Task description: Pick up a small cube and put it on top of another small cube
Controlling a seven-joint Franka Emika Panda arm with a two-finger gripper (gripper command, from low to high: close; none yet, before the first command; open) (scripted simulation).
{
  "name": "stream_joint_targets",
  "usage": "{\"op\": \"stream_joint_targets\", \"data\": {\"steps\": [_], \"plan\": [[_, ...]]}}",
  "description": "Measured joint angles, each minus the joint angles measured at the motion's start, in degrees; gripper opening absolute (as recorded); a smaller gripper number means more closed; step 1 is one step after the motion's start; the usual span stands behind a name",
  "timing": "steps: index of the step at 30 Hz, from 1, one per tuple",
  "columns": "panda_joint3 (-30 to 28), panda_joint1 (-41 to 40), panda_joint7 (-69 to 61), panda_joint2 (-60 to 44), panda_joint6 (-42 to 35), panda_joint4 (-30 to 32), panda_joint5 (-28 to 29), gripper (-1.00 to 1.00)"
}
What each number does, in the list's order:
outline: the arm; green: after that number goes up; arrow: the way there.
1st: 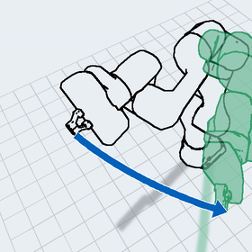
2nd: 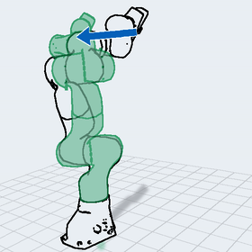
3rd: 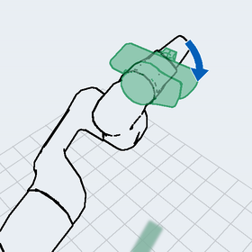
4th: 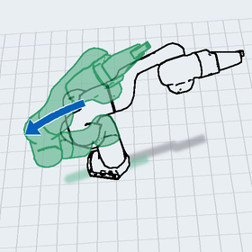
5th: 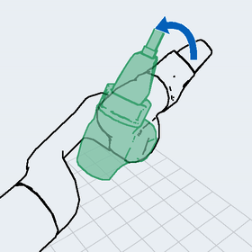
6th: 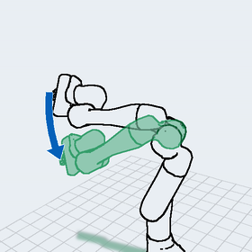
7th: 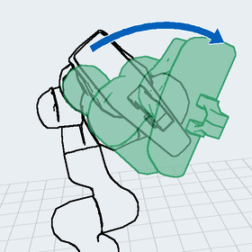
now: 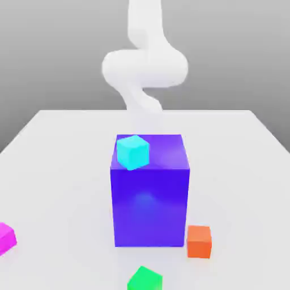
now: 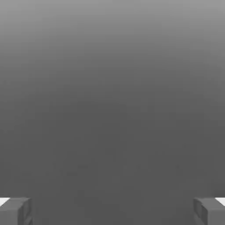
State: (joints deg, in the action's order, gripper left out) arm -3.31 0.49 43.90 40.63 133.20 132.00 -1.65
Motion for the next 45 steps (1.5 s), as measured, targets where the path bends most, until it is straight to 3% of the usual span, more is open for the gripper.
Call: {"op": "stream_joint_targets", "data": {"steps": [17,23,30,34,35,41,45], "plan": [[-18.8,-2.0,-16.3,-35.7,9.5,1.4,-15.6,0.0],[-20.8,-7.2,-21.0,-47.8,13.1,2.0,-19.6,0.0],[-23.9,-12.3,-23.3,-60.4,18.5,3.0,-19.7,0.0],[-19.0,-17.1,-27.4,-68.3,23.8,1.2,-25.0,0.0],[-17.6,-18.2,-28.4,-70.0,25.0,0.7,-26.4,-1.0],[-16.9,-18.7,-28.9,-70.9,25.6,0.5,-27.0,-1.0],[-21.5,-15.1,-25.6,-65.3,21.7,2.1,-22.5,-1.0]]}}
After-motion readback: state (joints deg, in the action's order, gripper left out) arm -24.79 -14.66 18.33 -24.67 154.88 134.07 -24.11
